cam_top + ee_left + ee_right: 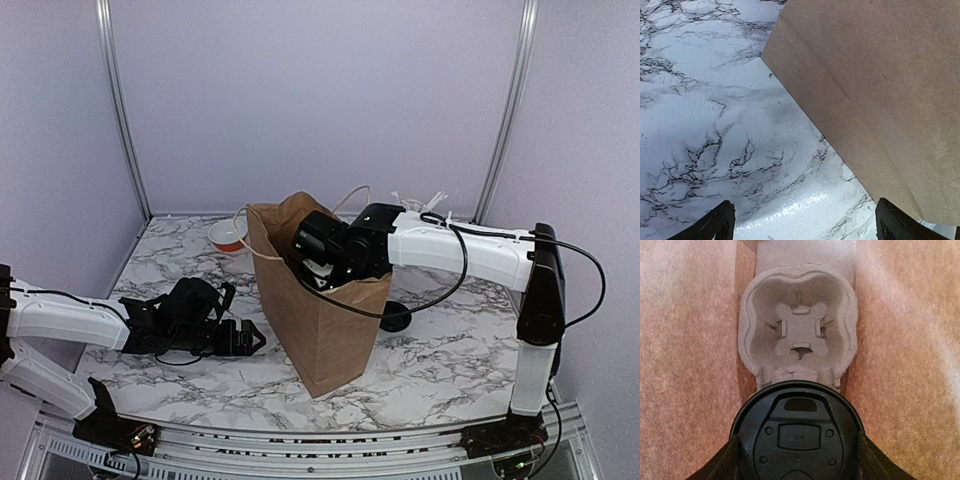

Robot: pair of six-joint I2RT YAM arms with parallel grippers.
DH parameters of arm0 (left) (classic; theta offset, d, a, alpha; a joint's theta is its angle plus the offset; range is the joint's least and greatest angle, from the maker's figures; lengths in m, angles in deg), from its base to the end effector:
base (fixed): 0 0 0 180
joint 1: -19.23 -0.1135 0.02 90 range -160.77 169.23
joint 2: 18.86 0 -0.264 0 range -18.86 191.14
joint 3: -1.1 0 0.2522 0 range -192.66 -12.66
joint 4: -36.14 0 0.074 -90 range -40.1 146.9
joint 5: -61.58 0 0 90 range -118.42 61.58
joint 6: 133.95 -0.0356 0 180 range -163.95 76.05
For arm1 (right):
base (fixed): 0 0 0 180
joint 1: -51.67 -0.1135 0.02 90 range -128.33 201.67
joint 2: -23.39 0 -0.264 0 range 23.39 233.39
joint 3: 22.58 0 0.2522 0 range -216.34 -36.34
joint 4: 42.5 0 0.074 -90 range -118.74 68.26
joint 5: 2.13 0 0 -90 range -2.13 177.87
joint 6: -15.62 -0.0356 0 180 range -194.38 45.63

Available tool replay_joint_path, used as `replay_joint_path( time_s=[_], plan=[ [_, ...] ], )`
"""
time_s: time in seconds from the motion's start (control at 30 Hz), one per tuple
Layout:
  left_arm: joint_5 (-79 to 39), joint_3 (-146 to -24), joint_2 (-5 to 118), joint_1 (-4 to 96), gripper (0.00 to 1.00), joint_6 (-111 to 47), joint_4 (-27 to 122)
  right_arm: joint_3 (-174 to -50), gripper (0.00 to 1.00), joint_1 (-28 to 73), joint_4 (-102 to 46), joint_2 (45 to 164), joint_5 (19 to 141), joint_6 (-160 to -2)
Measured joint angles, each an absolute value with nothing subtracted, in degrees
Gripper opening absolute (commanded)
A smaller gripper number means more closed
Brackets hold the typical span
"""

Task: Pack the takeout coffee

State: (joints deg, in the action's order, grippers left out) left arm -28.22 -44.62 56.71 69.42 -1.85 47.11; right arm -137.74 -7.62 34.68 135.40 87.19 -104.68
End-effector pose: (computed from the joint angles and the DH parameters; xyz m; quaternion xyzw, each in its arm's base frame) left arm 0.1637 -0.1967 0.1720 0.0649 0.9070 -0.3012 0.2872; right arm 0.2044 0.3449 0.2668 -0.2487 0.9586 0.1020 0.0944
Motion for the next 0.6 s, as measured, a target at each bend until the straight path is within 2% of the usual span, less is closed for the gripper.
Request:
replay_joint_path(
  time_s=[0.6],
  plan=[
    [-28.22,-44.62,56.71,69.4,0.99,-2.22,47.18,-137.88,0.64,-7.84,35.29,135.4,87.58,-104.88]
  ],
)
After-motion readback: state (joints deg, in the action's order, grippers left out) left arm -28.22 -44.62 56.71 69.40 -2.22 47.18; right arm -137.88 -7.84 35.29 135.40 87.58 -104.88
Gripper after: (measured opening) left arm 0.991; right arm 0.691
